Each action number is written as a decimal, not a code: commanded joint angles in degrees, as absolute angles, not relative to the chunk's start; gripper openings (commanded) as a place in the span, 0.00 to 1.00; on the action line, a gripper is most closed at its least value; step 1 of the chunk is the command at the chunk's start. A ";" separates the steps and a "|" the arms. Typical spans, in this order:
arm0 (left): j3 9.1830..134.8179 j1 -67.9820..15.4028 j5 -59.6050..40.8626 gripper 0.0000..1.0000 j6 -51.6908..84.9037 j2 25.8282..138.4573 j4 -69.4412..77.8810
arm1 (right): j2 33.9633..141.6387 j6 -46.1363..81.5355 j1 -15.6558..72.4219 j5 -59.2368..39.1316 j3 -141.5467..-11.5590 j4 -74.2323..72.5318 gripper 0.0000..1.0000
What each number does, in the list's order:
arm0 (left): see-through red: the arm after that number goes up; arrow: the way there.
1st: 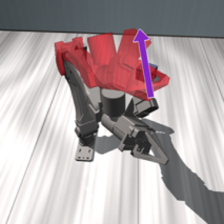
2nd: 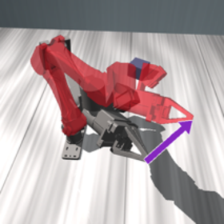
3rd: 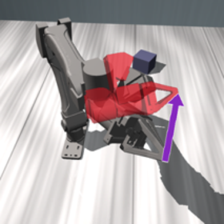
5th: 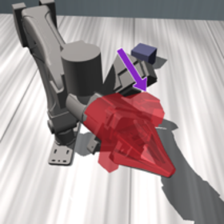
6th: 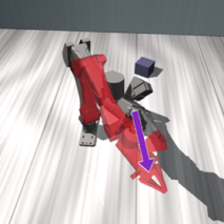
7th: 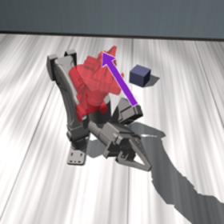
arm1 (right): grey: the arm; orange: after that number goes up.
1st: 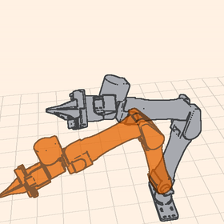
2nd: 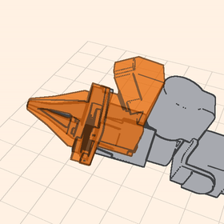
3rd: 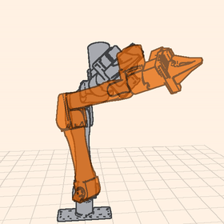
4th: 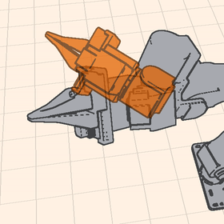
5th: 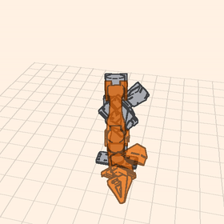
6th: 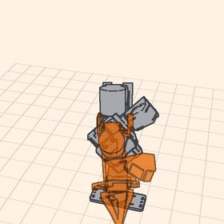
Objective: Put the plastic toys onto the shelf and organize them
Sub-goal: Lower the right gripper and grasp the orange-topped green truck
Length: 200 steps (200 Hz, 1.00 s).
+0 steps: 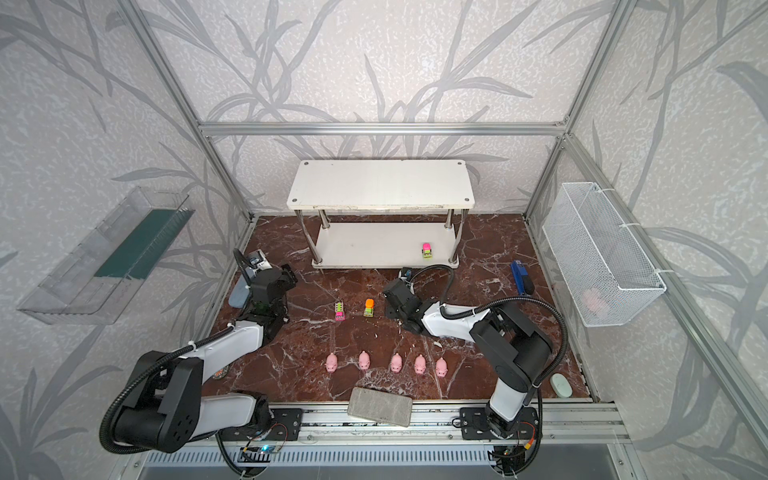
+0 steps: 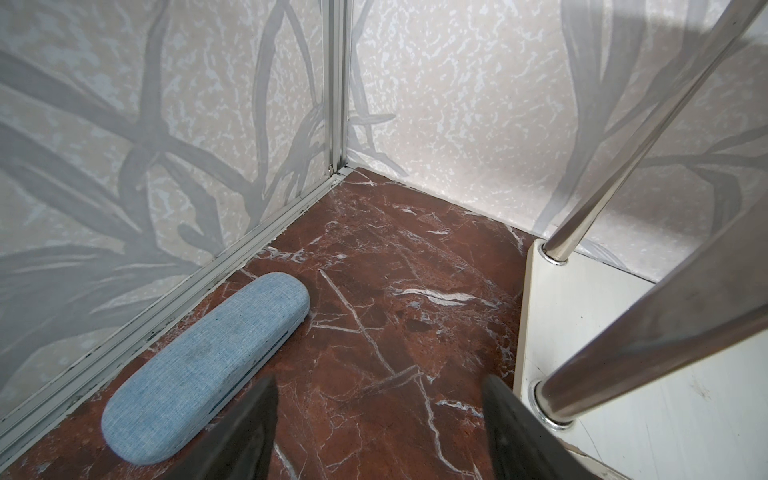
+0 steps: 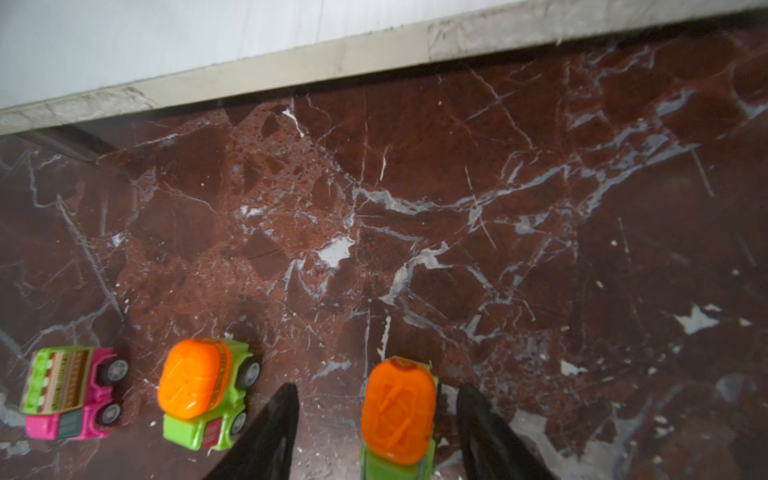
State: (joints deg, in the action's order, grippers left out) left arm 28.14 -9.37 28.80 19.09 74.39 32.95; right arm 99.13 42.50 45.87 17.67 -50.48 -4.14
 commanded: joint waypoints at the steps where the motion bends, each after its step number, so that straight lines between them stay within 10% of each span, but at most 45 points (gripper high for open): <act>1: 27.84 -9.54 29.34 0.75 20.04 73.41 32.34 | 100.03 43.28 45.92 20.12 -52.18 -1.91 0.61; 200: 27.42 -9.58 29.52 0.75 20.47 74.79 33.05 | 103.46 37.89 46.01 22.93 -54.85 1.76 0.36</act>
